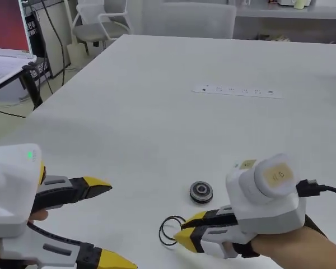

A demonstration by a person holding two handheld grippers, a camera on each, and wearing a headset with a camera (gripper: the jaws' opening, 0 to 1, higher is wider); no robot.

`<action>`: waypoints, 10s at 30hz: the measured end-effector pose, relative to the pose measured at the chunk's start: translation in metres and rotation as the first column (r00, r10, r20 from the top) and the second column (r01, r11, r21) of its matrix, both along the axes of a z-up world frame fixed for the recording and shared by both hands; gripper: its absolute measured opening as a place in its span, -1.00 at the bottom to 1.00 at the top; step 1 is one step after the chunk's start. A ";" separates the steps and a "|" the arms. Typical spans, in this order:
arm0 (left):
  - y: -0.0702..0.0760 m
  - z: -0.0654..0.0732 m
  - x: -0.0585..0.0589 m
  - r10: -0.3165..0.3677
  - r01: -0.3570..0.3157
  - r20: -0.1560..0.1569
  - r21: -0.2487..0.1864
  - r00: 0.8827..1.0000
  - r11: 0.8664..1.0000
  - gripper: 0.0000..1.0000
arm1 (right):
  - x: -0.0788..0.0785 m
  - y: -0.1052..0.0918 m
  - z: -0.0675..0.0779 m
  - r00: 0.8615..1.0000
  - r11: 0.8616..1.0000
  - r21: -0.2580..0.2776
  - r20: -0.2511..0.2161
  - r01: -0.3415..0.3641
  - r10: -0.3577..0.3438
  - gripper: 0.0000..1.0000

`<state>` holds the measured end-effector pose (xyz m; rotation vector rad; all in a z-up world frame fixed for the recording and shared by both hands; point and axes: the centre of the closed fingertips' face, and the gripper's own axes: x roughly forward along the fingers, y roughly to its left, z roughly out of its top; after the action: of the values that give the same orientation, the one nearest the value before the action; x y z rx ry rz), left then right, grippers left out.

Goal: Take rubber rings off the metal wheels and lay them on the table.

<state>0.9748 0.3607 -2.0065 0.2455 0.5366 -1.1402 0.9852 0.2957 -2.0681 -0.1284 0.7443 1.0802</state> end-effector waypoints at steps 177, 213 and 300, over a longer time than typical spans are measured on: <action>-0.135 -0.056 0.088 -0.184 0.180 0.105 0.046 0.977 0.983 -0.83 | 0.060 -0.083 -0.009 0.963 0.969 -0.089 0.162 0.231 -0.215 -0.51; -0.140 -0.057 0.082 -0.203 0.199 0.106 0.039 0.974 0.979 -0.84 | 0.061 -0.071 -0.012 0.965 0.972 -0.134 0.204 0.192 -0.162 -0.60; -0.136 -0.057 0.082 -0.242 0.241 0.103 0.019 0.965 0.970 -0.84 | 0.066 -0.064 -0.013 0.989 0.992 -0.091 0.123 0.092 -0.080 -0.43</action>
<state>1.0564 0.2246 -2.0638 0.3820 0.4250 -1.3543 1.0514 0.2313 -2.0811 -0.2394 0.6882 0.9464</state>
